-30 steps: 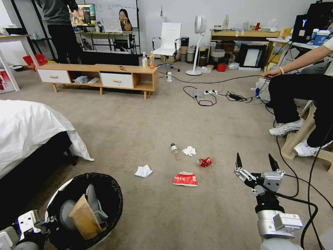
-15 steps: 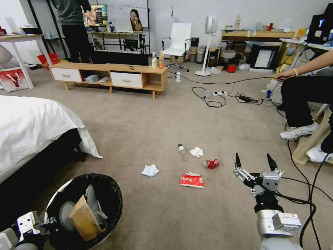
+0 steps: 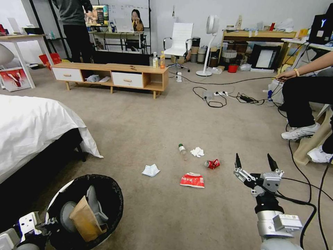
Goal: Pick up the trash bin and place the garbage on the floor into it.
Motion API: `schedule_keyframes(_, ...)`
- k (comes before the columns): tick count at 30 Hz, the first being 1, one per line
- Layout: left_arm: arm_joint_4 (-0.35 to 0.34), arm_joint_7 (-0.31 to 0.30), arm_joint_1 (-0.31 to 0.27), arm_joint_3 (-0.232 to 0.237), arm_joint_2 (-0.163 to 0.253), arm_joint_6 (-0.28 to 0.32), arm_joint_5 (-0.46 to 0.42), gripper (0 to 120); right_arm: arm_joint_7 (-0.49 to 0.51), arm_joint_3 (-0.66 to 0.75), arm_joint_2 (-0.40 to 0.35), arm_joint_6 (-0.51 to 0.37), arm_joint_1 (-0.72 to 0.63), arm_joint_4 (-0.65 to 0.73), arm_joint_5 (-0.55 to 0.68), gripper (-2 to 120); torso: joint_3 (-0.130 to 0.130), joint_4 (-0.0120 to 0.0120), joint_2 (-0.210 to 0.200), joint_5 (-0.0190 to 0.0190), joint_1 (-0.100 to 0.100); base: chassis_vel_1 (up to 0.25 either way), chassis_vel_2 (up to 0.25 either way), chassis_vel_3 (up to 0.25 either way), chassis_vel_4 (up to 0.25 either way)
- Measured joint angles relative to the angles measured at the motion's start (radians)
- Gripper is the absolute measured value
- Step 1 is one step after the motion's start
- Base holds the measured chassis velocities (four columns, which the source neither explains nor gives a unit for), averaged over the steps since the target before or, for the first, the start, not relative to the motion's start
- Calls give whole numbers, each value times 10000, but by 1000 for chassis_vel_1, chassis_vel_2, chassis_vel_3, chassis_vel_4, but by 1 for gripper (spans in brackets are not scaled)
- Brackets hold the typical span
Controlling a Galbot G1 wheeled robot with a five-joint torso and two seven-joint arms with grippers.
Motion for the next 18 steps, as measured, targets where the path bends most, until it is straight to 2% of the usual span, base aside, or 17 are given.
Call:
schedule_keyframes(11,3,15,27,-7,-6,0,13,2,-113,46,-3,148,-60,-62,-7,100,-1,0,0,0,0,-11,15,16,-18)
schedule_keyframes(18,-17,20,26,-4,1,0,9,2,-123,54,-33,156,-71,-60,-9,100,0,0,1,-1,0,-135,130,129,-130)
